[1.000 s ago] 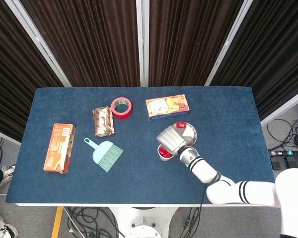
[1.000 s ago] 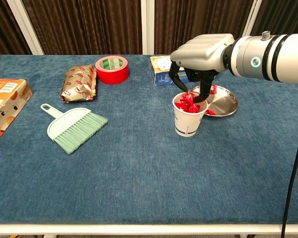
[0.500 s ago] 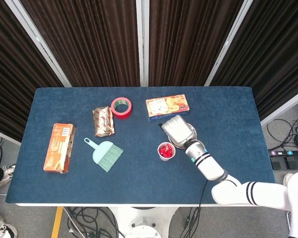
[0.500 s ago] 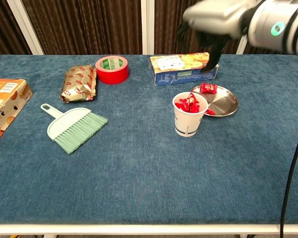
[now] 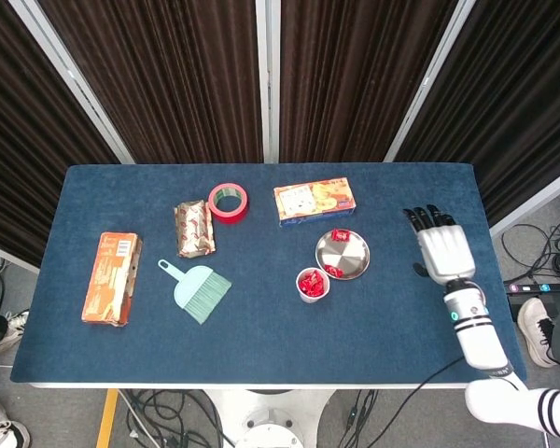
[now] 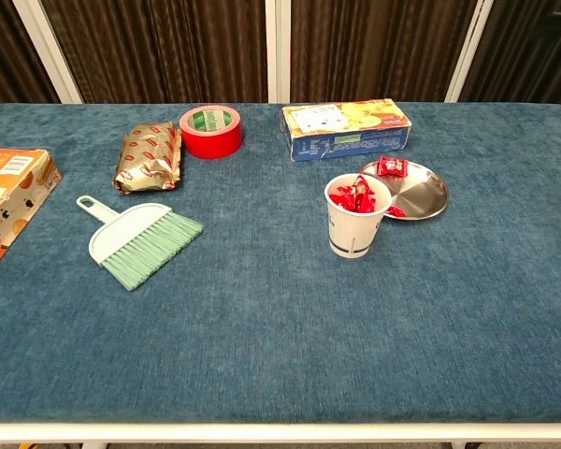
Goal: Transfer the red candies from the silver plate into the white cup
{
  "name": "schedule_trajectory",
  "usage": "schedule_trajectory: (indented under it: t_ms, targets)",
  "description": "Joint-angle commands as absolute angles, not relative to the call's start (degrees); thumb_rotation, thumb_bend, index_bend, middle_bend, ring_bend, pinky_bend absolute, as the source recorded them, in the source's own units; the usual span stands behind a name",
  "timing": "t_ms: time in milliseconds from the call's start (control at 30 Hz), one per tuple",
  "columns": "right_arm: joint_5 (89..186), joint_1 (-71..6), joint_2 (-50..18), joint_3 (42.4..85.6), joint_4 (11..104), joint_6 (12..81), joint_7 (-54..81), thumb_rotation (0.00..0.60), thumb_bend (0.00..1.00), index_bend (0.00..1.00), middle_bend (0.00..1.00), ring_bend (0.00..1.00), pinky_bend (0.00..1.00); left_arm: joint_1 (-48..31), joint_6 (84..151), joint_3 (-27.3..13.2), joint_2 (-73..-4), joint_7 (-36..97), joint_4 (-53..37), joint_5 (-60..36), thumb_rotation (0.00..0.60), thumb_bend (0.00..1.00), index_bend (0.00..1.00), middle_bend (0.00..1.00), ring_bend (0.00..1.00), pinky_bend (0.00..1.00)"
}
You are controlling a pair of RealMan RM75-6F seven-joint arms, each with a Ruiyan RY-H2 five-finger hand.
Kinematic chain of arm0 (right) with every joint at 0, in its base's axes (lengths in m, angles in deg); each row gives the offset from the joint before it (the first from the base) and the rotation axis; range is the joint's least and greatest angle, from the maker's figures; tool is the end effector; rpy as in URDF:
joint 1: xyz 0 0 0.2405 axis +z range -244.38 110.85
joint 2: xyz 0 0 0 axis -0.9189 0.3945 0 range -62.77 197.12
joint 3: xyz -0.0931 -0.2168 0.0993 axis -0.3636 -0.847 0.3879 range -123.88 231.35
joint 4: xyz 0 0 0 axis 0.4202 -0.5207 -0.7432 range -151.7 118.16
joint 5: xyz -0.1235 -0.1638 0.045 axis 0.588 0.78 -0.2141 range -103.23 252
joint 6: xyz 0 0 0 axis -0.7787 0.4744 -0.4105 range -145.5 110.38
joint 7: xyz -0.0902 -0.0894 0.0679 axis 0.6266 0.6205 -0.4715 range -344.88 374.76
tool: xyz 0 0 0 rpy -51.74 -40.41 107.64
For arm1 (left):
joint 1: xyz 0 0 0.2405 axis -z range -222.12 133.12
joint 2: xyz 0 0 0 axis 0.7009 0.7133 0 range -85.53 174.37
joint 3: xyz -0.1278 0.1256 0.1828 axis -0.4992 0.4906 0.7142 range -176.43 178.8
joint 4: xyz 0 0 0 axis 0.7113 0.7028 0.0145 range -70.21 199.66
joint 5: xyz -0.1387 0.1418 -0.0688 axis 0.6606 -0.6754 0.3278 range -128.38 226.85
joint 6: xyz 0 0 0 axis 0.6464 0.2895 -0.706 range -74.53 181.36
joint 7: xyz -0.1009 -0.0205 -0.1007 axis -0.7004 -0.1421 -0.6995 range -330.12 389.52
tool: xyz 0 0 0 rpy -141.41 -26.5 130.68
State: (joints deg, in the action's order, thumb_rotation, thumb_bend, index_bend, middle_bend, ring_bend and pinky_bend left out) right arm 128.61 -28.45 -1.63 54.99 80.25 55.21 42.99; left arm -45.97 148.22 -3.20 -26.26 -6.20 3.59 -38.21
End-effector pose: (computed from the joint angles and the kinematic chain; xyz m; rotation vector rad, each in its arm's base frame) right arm -0.2236 -0.3261 0.1100 1.5836 -0.7485 0.6654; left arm -0.3935 0.1459 0.2089 -1.1944 -0.9240 -1.1322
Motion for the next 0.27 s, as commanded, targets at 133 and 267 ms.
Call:
schedule_trajectory:
  t_ms: [133,267]
  targets:
    - [127.1,-35.3,-0.5,53.8,79.6,59.2,40.1,0.6,0.08,0.0,0.0,0.0,0.0,-45.1,146.0,-2.9,-24.8,-4.0,0.3,-37.8,0.591,0.1,0.15,0.16,0.06,0.19]
    - [126.8,-37.1,-0.6,54.6,78.1,58.5,38.5,0.6,0.08,0.0,0.0,0.0,0.0,-44.5,145.2,-2.7,-24.7,-3.4,-0.2,-38.0,0.587,0.1,0.15,0.16,0.06,0.19]
